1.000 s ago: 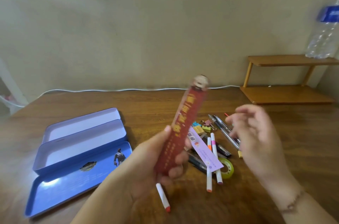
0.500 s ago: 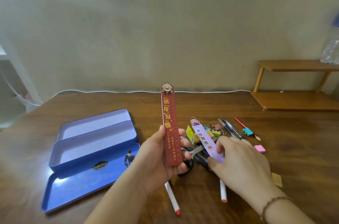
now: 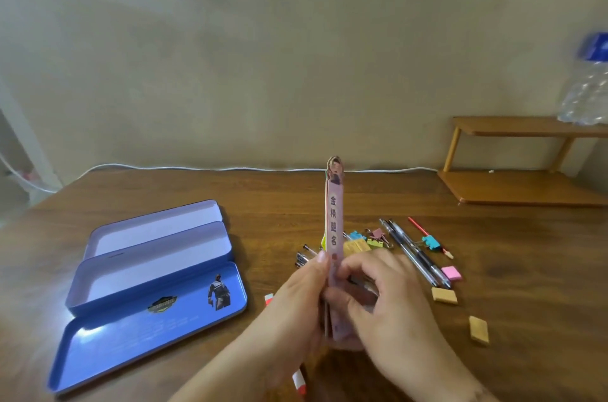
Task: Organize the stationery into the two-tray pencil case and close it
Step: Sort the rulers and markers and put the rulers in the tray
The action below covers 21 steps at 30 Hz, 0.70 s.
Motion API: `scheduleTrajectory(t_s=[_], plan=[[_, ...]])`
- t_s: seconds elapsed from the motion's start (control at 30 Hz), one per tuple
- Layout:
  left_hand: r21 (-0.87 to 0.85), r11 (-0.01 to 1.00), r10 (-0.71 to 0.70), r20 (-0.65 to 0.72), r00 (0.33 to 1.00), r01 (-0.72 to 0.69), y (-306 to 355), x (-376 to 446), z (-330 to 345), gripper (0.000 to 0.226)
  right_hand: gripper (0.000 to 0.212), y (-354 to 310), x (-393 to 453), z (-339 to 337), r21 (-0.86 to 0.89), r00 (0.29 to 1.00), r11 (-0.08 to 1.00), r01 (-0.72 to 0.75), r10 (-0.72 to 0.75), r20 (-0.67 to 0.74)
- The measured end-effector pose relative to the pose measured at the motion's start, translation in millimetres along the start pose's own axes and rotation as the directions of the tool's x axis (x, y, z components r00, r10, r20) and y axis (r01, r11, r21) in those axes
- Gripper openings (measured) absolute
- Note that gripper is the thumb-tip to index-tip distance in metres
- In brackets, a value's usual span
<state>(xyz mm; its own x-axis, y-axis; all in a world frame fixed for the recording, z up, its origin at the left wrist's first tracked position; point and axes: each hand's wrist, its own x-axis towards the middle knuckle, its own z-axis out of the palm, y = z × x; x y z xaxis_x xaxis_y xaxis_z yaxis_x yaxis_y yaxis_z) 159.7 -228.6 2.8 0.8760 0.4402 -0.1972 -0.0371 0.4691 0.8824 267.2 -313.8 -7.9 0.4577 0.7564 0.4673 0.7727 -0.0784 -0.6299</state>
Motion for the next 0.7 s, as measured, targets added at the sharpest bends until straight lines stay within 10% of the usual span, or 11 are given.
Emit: scheduleTrajectory(t_s=[0.27, 0.5, 0.7], plan=[[0.597, 0.795, 0.041, 0.119, 0.992, -0.104, -3.3, -3.5, -2.2, 0.052, 0.064, 5.2, 11.6, -47.2, 0.648, 0.931, 0.759, -0.060, 0.277, -0.238], [0.724, 0.660, 0.171, 0.115, 0.979, -0.200, -2.2, -3.1, -5.2, 0.046, 0.012, 4.2, 5.1, -51.8, 0.813, 0.966, 0.575, 0.097, 0.142, -0.216], [0.791, 0.541, 0.334, 0.109, 0.936, -0.285, -5.2, -4.8, -3.7, 0.045, 0.074, -0.1, 6.2, -38.0, 0.837, 0.913, 0.524, 0.158, 0.246, -0.326]])
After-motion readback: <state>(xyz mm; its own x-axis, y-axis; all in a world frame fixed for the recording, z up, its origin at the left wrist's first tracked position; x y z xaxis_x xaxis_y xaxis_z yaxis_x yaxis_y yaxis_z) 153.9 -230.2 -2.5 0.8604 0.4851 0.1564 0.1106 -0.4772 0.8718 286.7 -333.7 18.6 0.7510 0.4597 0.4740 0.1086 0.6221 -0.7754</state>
